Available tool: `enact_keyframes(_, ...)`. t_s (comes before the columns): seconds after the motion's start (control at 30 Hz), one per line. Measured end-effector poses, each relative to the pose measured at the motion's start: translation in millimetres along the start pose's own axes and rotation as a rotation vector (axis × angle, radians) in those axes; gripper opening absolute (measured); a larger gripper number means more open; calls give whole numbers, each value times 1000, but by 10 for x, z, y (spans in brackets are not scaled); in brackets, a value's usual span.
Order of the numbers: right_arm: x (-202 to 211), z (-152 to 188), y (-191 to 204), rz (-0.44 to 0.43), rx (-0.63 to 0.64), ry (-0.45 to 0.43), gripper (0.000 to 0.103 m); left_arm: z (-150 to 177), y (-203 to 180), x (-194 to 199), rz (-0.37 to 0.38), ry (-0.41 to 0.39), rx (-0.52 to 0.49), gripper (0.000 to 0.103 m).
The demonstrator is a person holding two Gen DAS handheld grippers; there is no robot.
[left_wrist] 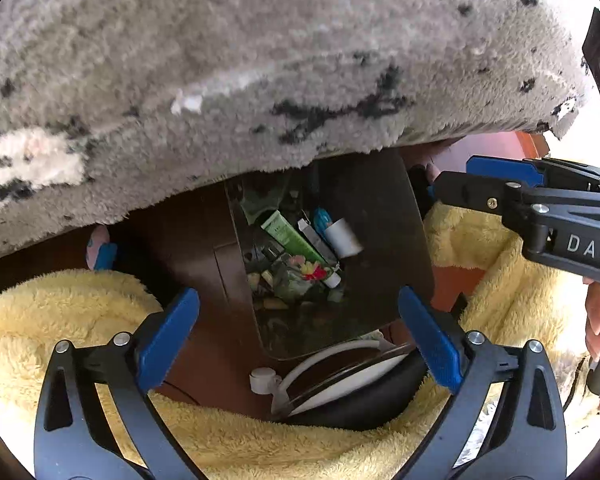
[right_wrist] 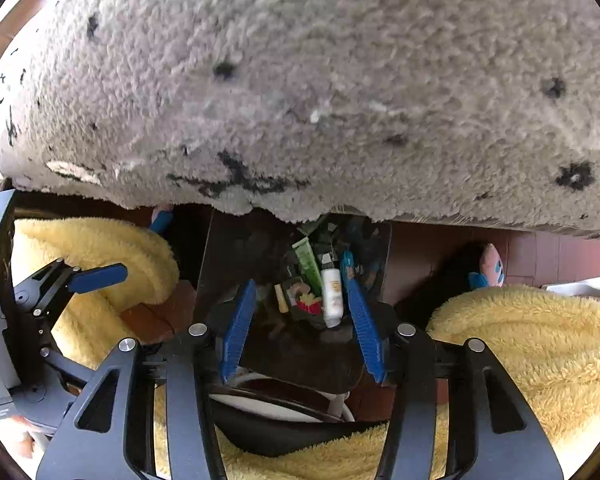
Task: Collect trash
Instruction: 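Lower the green bottle and white tube into the bin and open both tools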
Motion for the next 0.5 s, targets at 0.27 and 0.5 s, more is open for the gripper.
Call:
enact_keyframes(0.27, 408, -36, -57, 57, -26, -130, 95, -46, -101, 365, -29, -99, -26, 95)
enact_keyframes(0.5, 724, -118, -189, 74, -38, -220, 97, -176, -149, 869, -49, -233, -48, 95)
Point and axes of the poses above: each gripper's, at about its wrist camera, not at the fingertips, and x roughly against the way its jaws point, y to its left, z to its underside, the point moved 3 cm from there along -x, roughly the way its jaws point, and after that the axes turned 5 degrees about z, right-handed, at the moved point
